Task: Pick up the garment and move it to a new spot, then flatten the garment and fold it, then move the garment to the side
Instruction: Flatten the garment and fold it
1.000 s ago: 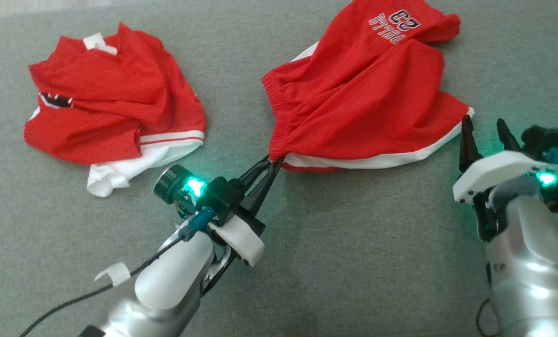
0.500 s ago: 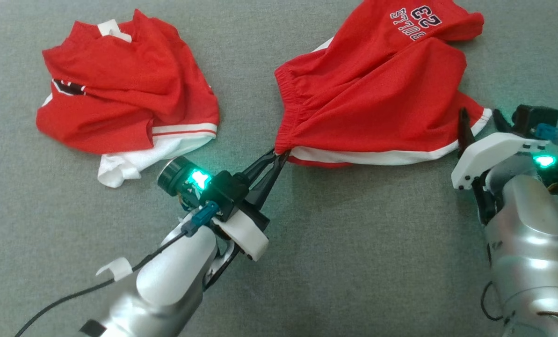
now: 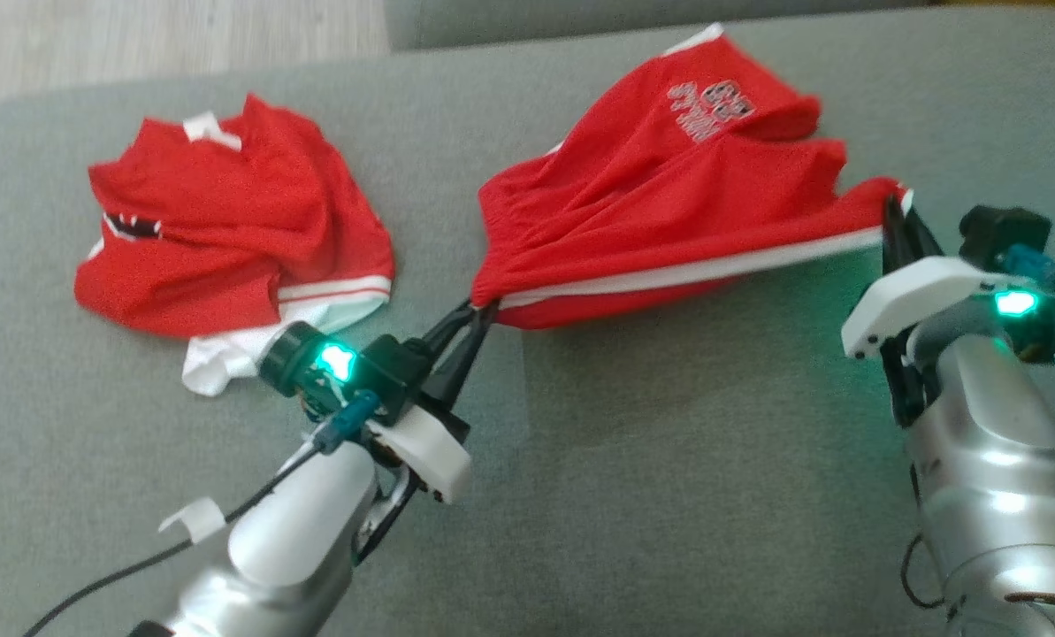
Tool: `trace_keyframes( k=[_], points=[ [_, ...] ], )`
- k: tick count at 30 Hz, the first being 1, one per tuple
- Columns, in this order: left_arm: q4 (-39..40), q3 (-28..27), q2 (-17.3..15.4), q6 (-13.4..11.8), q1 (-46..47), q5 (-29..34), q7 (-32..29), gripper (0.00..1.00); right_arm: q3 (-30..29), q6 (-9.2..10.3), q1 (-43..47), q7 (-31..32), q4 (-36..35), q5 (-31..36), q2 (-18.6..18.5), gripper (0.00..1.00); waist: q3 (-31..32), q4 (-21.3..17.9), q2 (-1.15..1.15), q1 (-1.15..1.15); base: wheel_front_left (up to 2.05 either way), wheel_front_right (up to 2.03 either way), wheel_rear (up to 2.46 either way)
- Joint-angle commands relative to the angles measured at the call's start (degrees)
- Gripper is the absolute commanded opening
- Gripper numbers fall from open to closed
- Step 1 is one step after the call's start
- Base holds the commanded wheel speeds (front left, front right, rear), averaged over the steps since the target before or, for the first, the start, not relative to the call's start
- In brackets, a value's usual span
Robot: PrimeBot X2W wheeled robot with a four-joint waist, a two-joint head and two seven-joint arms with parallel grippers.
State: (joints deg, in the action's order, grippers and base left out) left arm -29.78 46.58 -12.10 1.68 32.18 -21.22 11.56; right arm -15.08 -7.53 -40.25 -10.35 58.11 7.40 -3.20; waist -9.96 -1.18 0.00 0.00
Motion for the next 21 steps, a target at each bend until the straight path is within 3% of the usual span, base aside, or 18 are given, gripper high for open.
trace_keyframes(
  k=[1, 8, 15, 21],
  points=[
    [1.4, -2.7, -1.9, -0.4, 2.1, -0.4, -0.3, 0.0, 2.5, 0.04, -1.6, -1.3, -3.0, -1.8, 0.3, 0.0, 2.8, -1.3, 0.0, 0.0, 0.0, 0.0, 0.0],
    [2.5, -3.6, -4.1, 1.2, 8.4, -0.4, -3.9, 0.0, 6.1, 0.04, -2.8, -1.5, -12.4, -7.4, 0.3, 0.0, 7.5, -2.3, 0.0, 0.0, 0.0, 0.0, 0.0],
    [4.6, -5.4, -7.0, 3.2, 19.5, -0.5, -9.0, 0.0, 6.4, 0.04, -4.3, 2.3, -28.7, -9.0, 0.3, 0.0, 11.5, -3.0, 0.0, 0.0, 0.0, 0.0, 0.0],
    [9.7, -7.1, -8.6, 3.4, 23.4, -2.2, -12.8, 0.0, 4.9, 0.04, -1.0, 8.0, -44.0, -8.6, 0.3, 0.0, 12.7, -3.1, 0.0, 0.0, 0.0, 0.0, 0.0]
  ],
)
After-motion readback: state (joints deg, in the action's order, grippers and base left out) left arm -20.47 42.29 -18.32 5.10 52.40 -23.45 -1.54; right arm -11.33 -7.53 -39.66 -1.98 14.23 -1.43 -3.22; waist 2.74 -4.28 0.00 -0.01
